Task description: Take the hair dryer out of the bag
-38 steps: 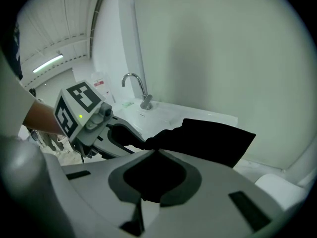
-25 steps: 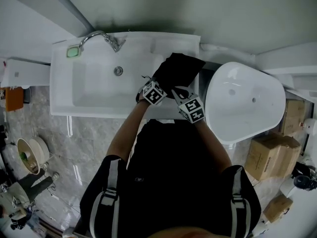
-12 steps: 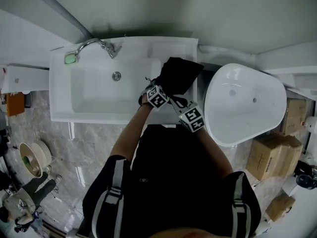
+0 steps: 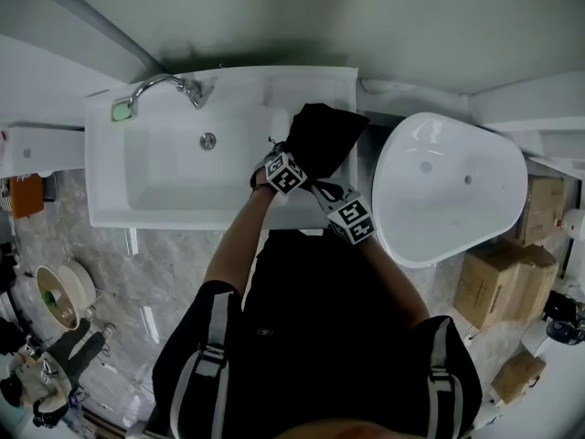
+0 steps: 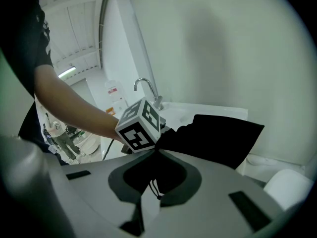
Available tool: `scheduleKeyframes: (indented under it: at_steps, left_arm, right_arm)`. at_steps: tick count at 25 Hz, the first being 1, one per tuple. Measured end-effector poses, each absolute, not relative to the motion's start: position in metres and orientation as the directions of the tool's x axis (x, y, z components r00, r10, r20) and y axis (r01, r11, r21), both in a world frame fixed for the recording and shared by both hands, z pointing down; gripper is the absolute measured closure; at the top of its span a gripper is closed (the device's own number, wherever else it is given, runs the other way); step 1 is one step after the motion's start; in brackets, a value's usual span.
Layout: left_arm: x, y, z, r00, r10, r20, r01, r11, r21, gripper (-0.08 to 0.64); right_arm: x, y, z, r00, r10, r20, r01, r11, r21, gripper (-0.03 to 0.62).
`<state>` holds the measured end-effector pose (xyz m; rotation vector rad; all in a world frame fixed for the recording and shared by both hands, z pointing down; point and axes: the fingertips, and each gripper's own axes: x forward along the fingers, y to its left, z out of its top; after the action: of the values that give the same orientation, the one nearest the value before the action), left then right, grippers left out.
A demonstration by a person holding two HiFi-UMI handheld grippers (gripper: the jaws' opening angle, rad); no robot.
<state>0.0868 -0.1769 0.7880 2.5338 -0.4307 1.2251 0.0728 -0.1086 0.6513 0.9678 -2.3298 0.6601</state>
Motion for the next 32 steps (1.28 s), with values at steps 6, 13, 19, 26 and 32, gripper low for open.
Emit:
scheduleKeyframes:
  at_steps: [6, 13, 19, 26, 32]
  left_arm:
    - [0.086, -0.180, 0.772, 0.705, -0.073, 0.705, -0.429, -0.836, 0.343, 0.323]
    - [0.087, -0.175, 0.771, 0.689, -0.041, 0.724, -0.430, -0.827, 0.362, 0.331]
    - [0.094, -0.168, 0.776, 0.660, -0.008, 0.752, -0.372, -0.873, 0.317, 0.324]
    - [0.101, -0.168, 0.793, 0.512, -0.121, 0.851, -0.410, -0.904, 0.118, 0.314]
    - [0.100, -0.171, 0.780, 0.625, 0.036, 0.780, -0.406, -0.838, 0.364, 0.320]
  right_arm:
    - [0.076, -0.108, 0.651, -0.615, -0.477, 0.628, -0.736, 0.633, -0.240, 0.523]
    - [0.070, -0.100, 0.654, -0.653, -0.437, 0.618, -0.703, 0.653, -0.281, 0.523]
    - [0.068, -0.098, 0.656, -0.672, -0.431, 0.602, -0.689, 0.662, -0.295, 0.520]
    - [0.075, -0.079, 0.672, -0.673, -0.344, 0.655, -0.608, 0.762, -0.224, 0.385]
    - [0.113, -0.085, 0.681, -0.663, -0.364, 0.654, -0.666, 0.687, -0.291, 0.380]
